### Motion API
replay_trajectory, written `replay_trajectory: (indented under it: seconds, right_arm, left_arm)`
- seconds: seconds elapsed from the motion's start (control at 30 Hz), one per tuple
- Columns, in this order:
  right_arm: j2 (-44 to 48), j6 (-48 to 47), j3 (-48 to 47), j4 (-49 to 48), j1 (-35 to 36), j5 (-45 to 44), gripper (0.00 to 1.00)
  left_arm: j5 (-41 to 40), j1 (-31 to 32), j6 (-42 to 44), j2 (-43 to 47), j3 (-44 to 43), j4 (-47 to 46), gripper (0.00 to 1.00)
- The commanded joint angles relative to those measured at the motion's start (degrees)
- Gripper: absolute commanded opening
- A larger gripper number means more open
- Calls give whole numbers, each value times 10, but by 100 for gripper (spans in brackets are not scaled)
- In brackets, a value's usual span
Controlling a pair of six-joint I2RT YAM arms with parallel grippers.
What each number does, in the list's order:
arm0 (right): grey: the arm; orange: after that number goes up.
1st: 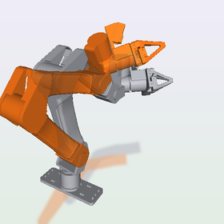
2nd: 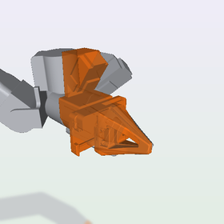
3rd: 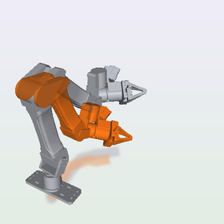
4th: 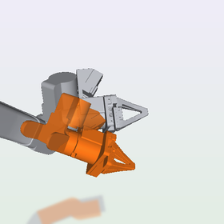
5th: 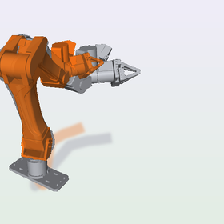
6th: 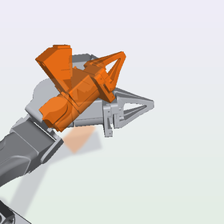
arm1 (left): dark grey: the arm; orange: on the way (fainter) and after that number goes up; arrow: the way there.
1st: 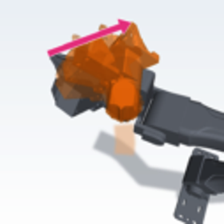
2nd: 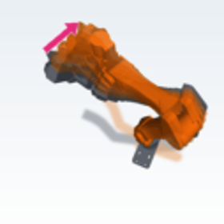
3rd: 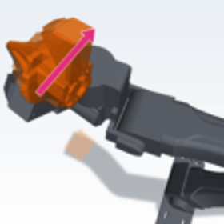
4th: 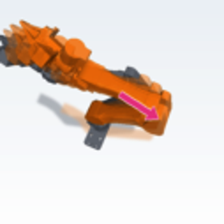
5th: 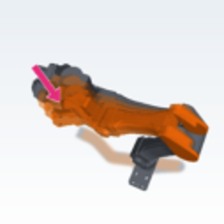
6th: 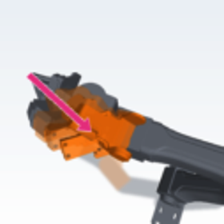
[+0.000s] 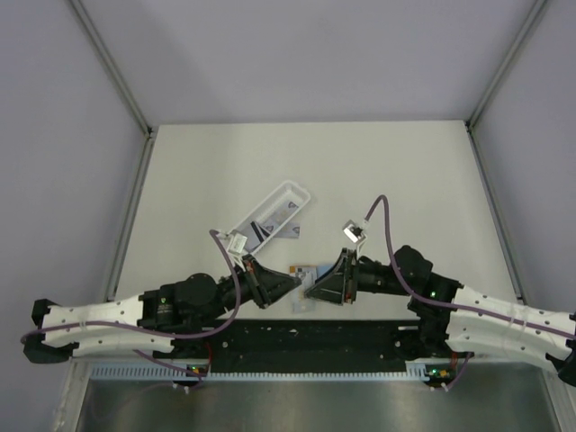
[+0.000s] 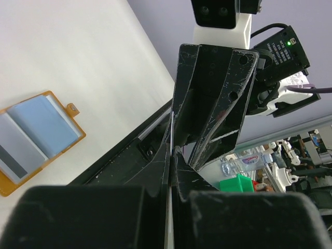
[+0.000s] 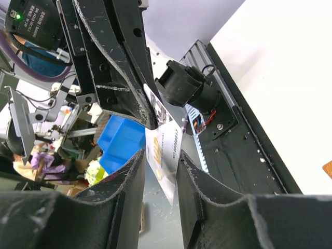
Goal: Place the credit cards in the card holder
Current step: Pick up the credit card from the center of the board, then turn over the card slot in the card holder.
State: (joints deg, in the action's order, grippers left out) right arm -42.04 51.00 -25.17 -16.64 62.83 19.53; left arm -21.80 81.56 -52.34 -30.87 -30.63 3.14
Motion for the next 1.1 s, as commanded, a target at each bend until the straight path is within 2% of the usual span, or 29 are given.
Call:
replay_trajectory:
  seconds: [0.0,0.23,0.3,0.37,0.43,0.5,0.63,0.7,0.8,0.87,1.0,1.07]
  right_arm:
    - [9,-1,-17,-46,-5,-7,30]
    - [0,9,-9,-68,-5,2,30]
    - [-7,13,-7,-79,-6,6,22]
    - [-11,13,-8,-81,-6,9,4]
    - [-6,10,-10,-58,-5,-4,0]
    - [12,-8,-25,15,-5,-48,0]
    - [53,-37,-96,313,-8,-236,0]
    - [44,-46,-135,436,-17,-299,0]
    - [13,-55,-176,569,-38,-327,0]
    - [-2,-64,-187,615,-50,-331,0]
    - [-12,-86,-198,661,-78,-324,0]
    - [-16,-106,-198,664,-96,-283,0]
  left_arm:
    - [3,1,4,2,-1,-26,0]
    - [-3,1,2,1,0,-27,0]
    - [-7,1,2,1,-1,-26,0]
    - [-10,1,1,2,0,-26,0]
    - [-15,1,0,5,0,-26,0]
    - [-33,1,-1,10,-1,-5,14]
    - [-100,1,-14,38,9,42,49]
    - [-114,1,-11,36,-3,82,59]
    - [-132,1,-6,9,-38,144,62]
    - [-138,0,1,-12,-50,157,63]
    - [-144,0,14,-43,-53,151,65]
    - [-143,-2,21,-53,-51,138,65]
